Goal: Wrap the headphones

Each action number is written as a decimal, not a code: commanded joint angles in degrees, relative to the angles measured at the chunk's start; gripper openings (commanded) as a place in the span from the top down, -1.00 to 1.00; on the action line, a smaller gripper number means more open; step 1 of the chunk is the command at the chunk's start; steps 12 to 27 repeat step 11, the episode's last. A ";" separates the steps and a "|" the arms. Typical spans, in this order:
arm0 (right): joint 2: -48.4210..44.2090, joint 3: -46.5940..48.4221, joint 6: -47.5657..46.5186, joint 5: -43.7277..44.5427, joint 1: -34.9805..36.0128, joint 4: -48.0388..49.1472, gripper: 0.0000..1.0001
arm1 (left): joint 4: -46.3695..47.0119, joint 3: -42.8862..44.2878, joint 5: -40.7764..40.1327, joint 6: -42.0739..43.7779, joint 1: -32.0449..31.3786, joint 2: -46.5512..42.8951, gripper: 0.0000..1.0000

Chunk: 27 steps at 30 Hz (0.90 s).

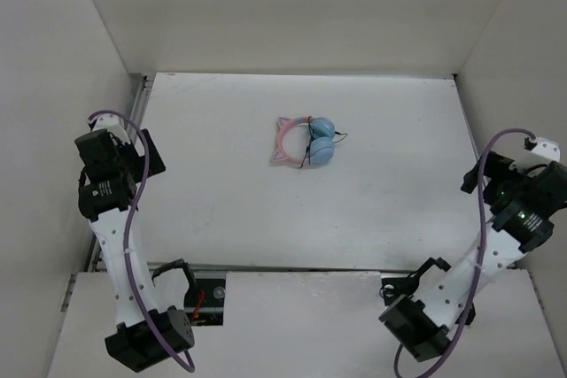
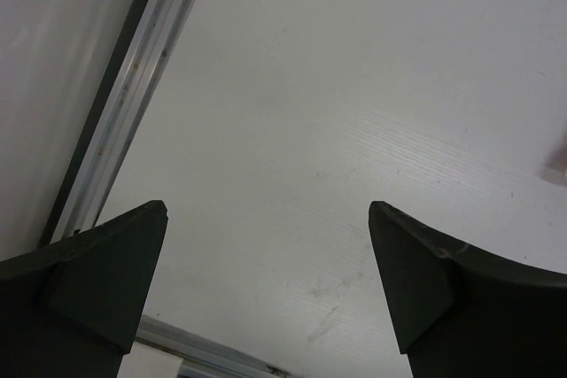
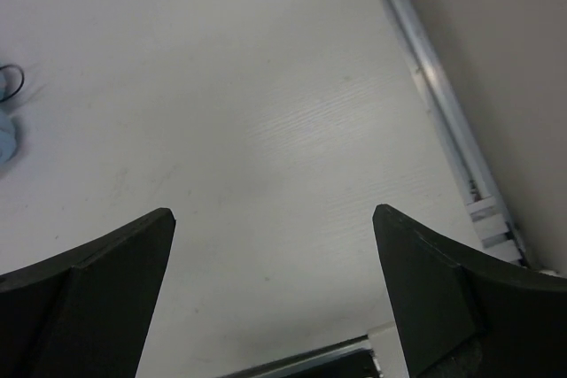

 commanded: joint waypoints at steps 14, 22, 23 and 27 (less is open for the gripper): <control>-10.38 -5.07 1.13 3.45 0.14 12.25 -1.00 | -7.27 0.34 -0.68 5.66 3.40 -7.25 -1.00; -10.38 -5.07 1.13 3.45 0.14 12.25 -1.00 | -7.27 0.34 -0.68 5.66 3.40 -7.25 -1.00; -10.38 -5.07 1.13 3.45 0.14 12.25 -1.00 | -7.27 0.34 -0.68 5.66 3.40 -7.25 -1.00; -10.38 -5.07 1.13 3.45 0.14 12.25 -1.00 | -7.27 0.34 -0.68 5.66 3.40 -7.25 -1.00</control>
